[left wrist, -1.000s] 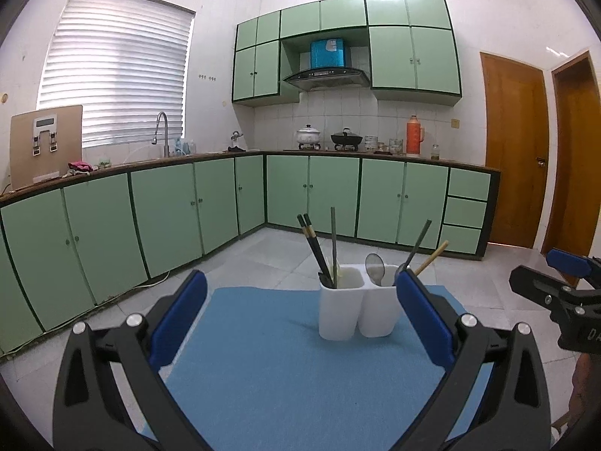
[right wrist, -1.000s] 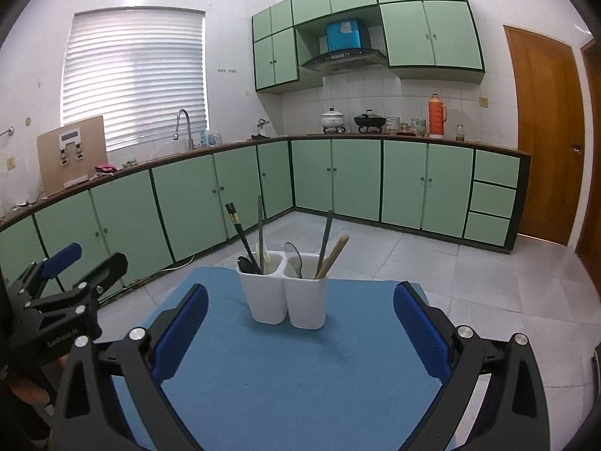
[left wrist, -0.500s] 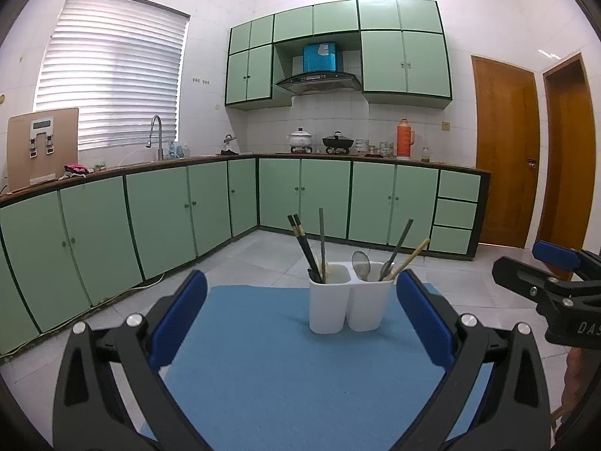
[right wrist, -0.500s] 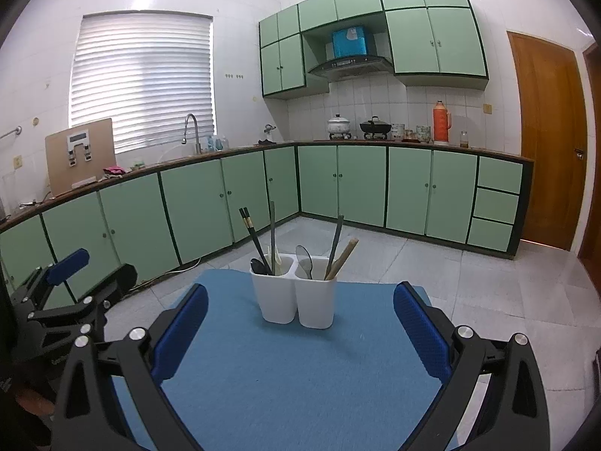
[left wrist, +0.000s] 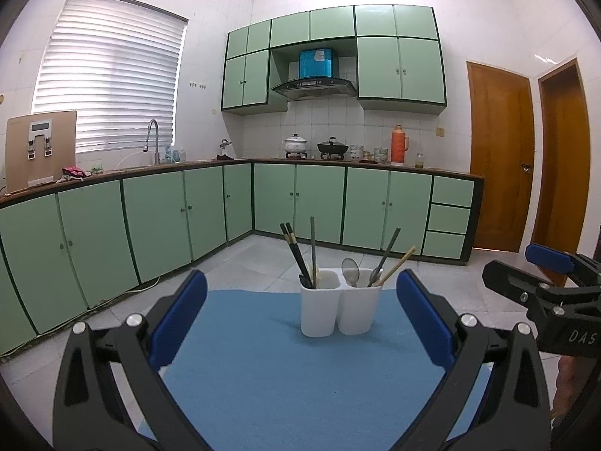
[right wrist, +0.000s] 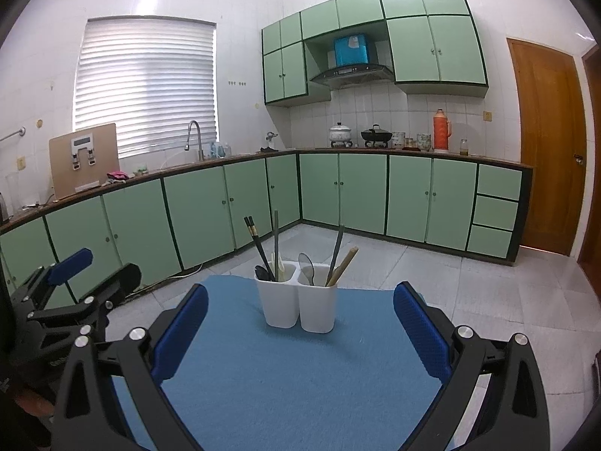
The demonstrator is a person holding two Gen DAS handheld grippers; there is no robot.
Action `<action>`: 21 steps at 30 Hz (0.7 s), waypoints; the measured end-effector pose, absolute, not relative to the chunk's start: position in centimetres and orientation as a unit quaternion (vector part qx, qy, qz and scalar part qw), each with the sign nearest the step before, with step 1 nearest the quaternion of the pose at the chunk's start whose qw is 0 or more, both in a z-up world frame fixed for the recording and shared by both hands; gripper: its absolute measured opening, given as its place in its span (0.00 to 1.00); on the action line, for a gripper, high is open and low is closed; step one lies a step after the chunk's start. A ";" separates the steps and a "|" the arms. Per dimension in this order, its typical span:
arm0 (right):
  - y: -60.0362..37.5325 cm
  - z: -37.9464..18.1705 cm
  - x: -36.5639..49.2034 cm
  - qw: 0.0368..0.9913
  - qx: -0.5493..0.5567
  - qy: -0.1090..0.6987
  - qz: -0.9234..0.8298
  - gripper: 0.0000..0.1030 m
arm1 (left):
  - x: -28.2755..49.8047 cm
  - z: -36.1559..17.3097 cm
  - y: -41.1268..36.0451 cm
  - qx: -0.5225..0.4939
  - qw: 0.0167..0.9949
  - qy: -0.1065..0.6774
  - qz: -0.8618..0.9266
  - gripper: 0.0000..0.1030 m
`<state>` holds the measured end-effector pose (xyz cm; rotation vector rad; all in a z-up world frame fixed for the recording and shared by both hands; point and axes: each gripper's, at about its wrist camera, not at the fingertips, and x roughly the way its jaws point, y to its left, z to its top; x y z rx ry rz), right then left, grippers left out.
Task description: Organize utensils
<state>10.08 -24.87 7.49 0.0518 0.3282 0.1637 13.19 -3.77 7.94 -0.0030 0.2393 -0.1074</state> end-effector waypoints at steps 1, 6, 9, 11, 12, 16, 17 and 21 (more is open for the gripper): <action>-25.0 7.6 10.0 0.983 0.026 0.162 0.082 0.94 | 13.1 8.1 -3.8 -0.003 0.992 0.118 -0.054 0.95; -25.1 8.0 9.4 0.984 0.026 0.153 0.084 0.94 | 12.5 8.6 -4.0 -0.001 0.992 0.112 -0.057 0.95; -25.3 8.1 9.2 0.985 0.026 0.150 0.083 0.94 | 12.4 8.7 -4.2 -0.001 0.992 0.111 -0.058 0.95; -25.2 8.3 9.2 0.985 0.026 0.148 0.082 0.94 | 12.4 8.7 -4.2 0.000 0.992 0.110 -0.058 0.95; -25.3 8.3 9.1 0.985 0.026 0.147 0.082 0.94 | 12.3 8.7 -4.2 -0.001 0.992 0.109 -0.058 0.95; -25.3 8.6 8.9 0.986 0.027 0.142 0.081 0.94 | 12.3 8.8 -4.2 -0.004 0.993 0.106 -0.058 0.95; -25.2 8.6 8.9 0.986 0.026 0.142 0.081 0.94 | 12.2 8.8 -4.2 -0.004 0.993 0.105 -0.057 0.95; -25.2 8.7 8.8 0.986 0.026 0.139 0.083 0.94 | 12.0 8.9 -4.2 -0.004 0.993 0.101 -0.058 0.95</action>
